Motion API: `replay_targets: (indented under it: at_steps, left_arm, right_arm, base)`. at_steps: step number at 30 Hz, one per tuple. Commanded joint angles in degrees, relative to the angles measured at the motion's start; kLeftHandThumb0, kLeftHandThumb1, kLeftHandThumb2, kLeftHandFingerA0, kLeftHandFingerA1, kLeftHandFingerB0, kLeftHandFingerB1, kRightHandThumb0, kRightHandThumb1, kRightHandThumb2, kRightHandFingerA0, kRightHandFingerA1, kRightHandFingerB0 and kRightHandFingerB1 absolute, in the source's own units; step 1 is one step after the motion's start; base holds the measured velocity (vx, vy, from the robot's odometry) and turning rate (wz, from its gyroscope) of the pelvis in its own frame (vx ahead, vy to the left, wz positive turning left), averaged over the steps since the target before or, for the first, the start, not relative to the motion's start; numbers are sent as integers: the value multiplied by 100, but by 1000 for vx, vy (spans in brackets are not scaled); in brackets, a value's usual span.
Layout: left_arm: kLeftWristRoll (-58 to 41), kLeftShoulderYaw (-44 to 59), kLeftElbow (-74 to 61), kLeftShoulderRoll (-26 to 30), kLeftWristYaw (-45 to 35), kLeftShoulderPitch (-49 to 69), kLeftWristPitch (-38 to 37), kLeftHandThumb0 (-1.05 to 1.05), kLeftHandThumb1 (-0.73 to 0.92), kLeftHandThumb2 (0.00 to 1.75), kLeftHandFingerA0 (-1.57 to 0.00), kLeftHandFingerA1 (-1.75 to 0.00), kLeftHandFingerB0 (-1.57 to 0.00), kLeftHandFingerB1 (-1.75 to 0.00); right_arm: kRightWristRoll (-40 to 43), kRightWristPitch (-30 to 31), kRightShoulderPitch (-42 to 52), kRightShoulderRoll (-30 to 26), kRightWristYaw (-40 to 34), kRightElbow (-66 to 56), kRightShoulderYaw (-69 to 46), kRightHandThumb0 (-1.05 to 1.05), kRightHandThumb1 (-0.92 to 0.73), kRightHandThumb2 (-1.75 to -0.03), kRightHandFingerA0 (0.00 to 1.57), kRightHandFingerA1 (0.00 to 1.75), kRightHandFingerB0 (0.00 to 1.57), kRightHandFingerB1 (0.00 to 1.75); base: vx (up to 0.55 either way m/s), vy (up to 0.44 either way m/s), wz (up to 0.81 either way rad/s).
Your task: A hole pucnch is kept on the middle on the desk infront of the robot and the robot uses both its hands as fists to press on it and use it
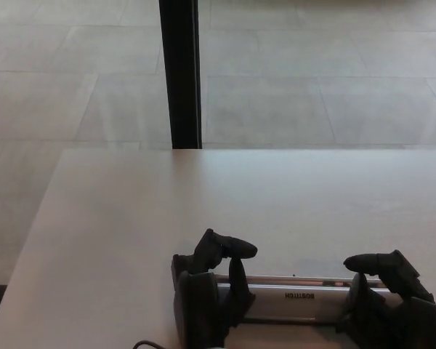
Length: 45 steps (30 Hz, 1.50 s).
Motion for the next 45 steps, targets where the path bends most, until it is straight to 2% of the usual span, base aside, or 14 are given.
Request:
replay_targets:
  at_steps: [1,12,13,14,16,17,19,20,24,26,31,39,42,45]
  left_arm:
    - [530,142,1226,-1375,1453,350,92,-27,80,79,-80,-175,-63,-150]
    - [520,239,1415,-1507,1470,386,-431,-30,77,86,-81,-175,-63,-152]
    - [499,246,1286,-1523,1427,405,-420,-31,78,85,-81,-175,-62,-155]
    - [475,263,1244,-1528,1402,412,-528,-30,78,83,-81,-175,-64,-154]
    - [483,272,1265,-1536,1404,394,-542,-30,78,83,-81,-175,-64,-154]
    - [228,316,874,-1582,1091,528,-641,-31,74,90,-84,-175,-63,-159]
    - [125,339,699,-1603,954,592,-686,-31,74,90,-84,-175,-63,-159]
    - [-374,340,178,-1603,314,753,-798,-29,71,99,-91,-175,-59,-160]
    - [-1129,-205,-1662,-1154,-738,1185,161,-29,73,98,-93,-175,-59,-156]
    - [-1417,-340,-2380,-1015,-828,1270,642,-28,73,97,-92,-175,-65,-149]
    - [-1981,-598,-4085,-551,-1009,1093,1771,-31,79,90,-88,-175,-50,-162]
    - [-2974,-110,-5223,-215,-960,769,3160,-28,83,92,-88,-175,-46,-164]
    - [-3425,329,-5716,287,-1074,666,3517,-26,83,95,-87,-175,-46,-157]
    - [-3657,597,-5944,587,-1177,618,3681,-25,79,101,-89,-175,-49,-158]
  right_arm:
    - [-203,-545,-9,588,-1340,1328,-567,-36,-58,-95,97,175,80,161]
    - [-125,-770,-22,615,-1254,1199,-577,-41,-61,-90,100,175,76,158]
    - [70,-669,-28,665,-1119,960,-563,-40,-60,-91,120,175,76,142]
    - [17,-584,-36,644,-1176,815,-541,-39,-59,-92,122,175,79,139]
    - [19,-586,-44,638,-1186,811,-544,-39,-59,-92,122,175,79,139]
    - [119,-380,-20,541,-986,369,-447,-38,-60,-99,107,175,83,151]
    - [162,-276,-1,500,-904,159,-400,-38,-60,-99,107,175,83,151]
    - [173,112,10,405,-865,-296,-312,-36,-61,-100,106,175,81,151]
    - [609,1464,243,35,-441,-1690,25,-34,-68,-98,104,175,76,144]
    - [680,1747,270,-76,-373,-2053,112,-31,-64,-103,104,175,78,141]
    - [1080,2612,205,-387,-157,-2946,302,-30,-68,-96,100,175,74,138]
    - [1529,3739,307,-1001,10,-4261,534,-35,-68,-99,99,175,72,141]
    - [2120,4260,335,-1579,-111,-4805,103,-31,-75,-92,98,175,70,144]
    - [2253,4329,302,-1851,-181,-4896,-233,-29,-72,-98,99,175,70,143]
  base:
    - [0,0,0]
    - [0,0,0]
    - [0,0,0]
    - [0,0,0]
    - [0,0,0]
    - [0,0,0]
    - [0,0,0]
    - [0,0,0]
    - [0,0,0]
    - [0,0,0]
    - [0,0,0]
    - [0,0,0]
    - [0,0,0]
    - [0,0,0]
